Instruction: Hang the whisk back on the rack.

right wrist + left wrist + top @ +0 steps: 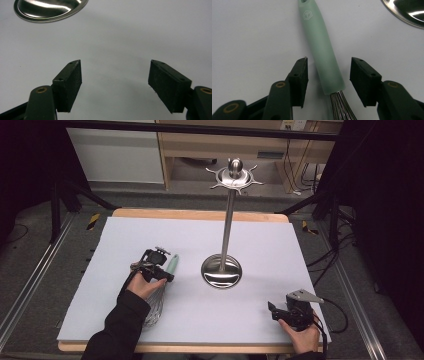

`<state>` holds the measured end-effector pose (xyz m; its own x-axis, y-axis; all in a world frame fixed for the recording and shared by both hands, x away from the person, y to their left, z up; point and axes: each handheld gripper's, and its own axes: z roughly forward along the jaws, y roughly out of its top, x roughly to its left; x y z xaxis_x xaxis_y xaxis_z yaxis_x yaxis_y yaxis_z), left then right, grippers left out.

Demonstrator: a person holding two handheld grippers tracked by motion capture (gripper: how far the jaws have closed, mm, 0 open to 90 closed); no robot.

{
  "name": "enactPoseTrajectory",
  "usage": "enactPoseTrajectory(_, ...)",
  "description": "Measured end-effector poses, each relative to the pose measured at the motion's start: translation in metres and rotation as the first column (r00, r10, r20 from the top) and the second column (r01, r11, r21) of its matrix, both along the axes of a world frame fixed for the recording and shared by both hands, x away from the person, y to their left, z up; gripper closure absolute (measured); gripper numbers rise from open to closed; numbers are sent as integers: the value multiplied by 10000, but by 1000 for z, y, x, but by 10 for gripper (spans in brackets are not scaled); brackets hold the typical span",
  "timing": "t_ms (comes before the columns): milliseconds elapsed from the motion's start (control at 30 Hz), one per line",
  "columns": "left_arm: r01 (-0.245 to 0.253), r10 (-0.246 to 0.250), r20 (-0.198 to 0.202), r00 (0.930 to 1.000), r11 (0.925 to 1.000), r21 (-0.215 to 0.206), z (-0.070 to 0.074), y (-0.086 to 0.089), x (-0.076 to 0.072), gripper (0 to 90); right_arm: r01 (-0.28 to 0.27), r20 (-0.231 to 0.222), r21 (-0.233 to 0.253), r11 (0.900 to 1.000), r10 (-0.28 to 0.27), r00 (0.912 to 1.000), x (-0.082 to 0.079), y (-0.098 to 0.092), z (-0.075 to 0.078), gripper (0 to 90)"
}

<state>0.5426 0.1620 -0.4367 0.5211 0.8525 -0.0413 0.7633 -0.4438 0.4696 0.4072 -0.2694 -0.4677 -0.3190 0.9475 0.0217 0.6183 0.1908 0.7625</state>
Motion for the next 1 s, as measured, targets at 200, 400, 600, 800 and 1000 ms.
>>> enactPoseTrajectory(200, -71, 75, -329, 9994, 9999, 102, -5, -1, 3, 538, -15, -9, 16, 10000, 15, 10000, 0, 0, 0, 278)
enactPoseTrajectory(400, -132, 141, -597, 9981, 9998, 147, -9, -3, 6, 579, -27, -10, 6, 10000, 27, 10000, 0, 0, 0, 281)
enactPoseTrajectory(600, -260, 260, -854, 9960, 9997, 12, -11, -2, 9, 605, -41, -14, 29, 10000, 41, 10000, 0, 0, 0, 284)
enactPoseTrajectory(800, -412, 384, -965, 9946, 9988, -270, -13, 0, 10, 614, -42, 21, -29, 10000, 42, 10000, 0, 1, 0, 287)
enactPoseTrajectory(1000, -665, 615, -1109, 9919, 9969, -414, -13, 1, 11, 626, -92, 27, -76, 9999, 92, 10000, 0, 1, 0, 291)
